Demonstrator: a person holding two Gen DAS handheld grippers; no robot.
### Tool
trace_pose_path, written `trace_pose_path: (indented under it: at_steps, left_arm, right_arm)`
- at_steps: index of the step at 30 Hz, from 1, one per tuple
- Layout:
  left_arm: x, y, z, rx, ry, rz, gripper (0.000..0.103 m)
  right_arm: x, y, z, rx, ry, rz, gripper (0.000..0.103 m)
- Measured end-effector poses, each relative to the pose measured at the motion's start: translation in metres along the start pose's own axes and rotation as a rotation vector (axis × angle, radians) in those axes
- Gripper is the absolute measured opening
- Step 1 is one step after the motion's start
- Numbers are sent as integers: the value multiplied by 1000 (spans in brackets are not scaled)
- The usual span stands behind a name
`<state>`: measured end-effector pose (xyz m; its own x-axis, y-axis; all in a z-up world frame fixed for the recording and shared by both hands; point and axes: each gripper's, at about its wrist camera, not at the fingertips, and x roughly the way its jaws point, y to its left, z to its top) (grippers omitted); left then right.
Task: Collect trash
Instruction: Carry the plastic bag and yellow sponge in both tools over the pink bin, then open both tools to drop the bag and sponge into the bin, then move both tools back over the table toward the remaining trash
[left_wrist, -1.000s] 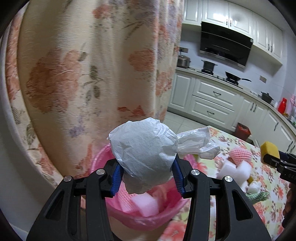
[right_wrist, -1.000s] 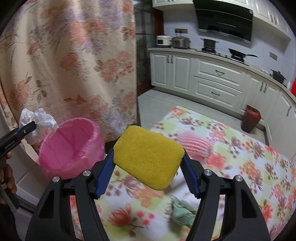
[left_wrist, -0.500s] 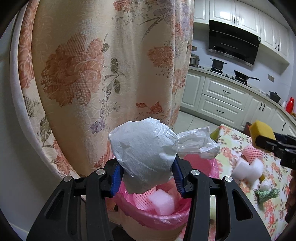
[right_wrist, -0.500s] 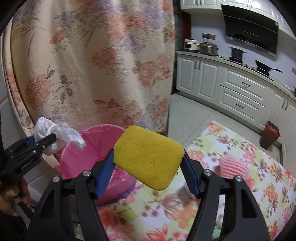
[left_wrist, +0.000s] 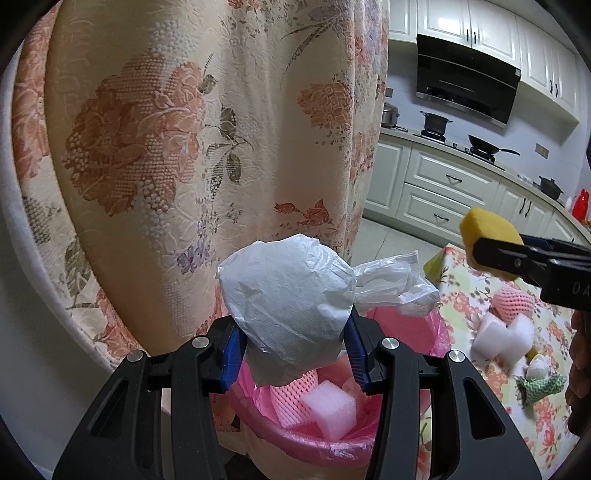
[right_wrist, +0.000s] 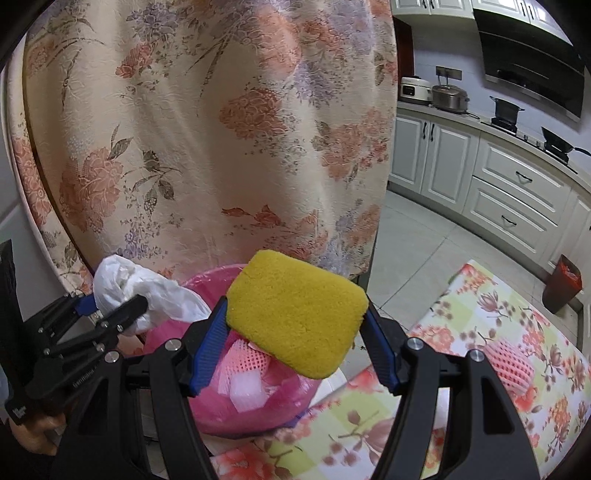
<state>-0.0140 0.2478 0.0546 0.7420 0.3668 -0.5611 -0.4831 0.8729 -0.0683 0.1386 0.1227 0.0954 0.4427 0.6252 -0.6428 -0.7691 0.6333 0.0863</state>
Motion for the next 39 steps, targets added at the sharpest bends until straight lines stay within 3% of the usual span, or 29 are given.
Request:
trace_pose_path:
  at_steps: [3,5,9,29,39]
  left_arm:
    - [5,-1,2,3,2,-1,46]
    - [7,0,3,-5,4,-4,60]
    - [8,0,6,-6,0,8,72]
    - [-2,-22,2,16,10,-21,73]
    - [-7,-62,-2,63,16,-75,73]
  right_arm:
    - [7,2,4,-7,9,13,68]
    - [11,2,7,-6,10,15,69]
    - [17,1,11,-9,14,21,75]
    - [-5,-30,-10,41,0,-21,80]
    - [-47,-84,-45,116,-21,-119,82]
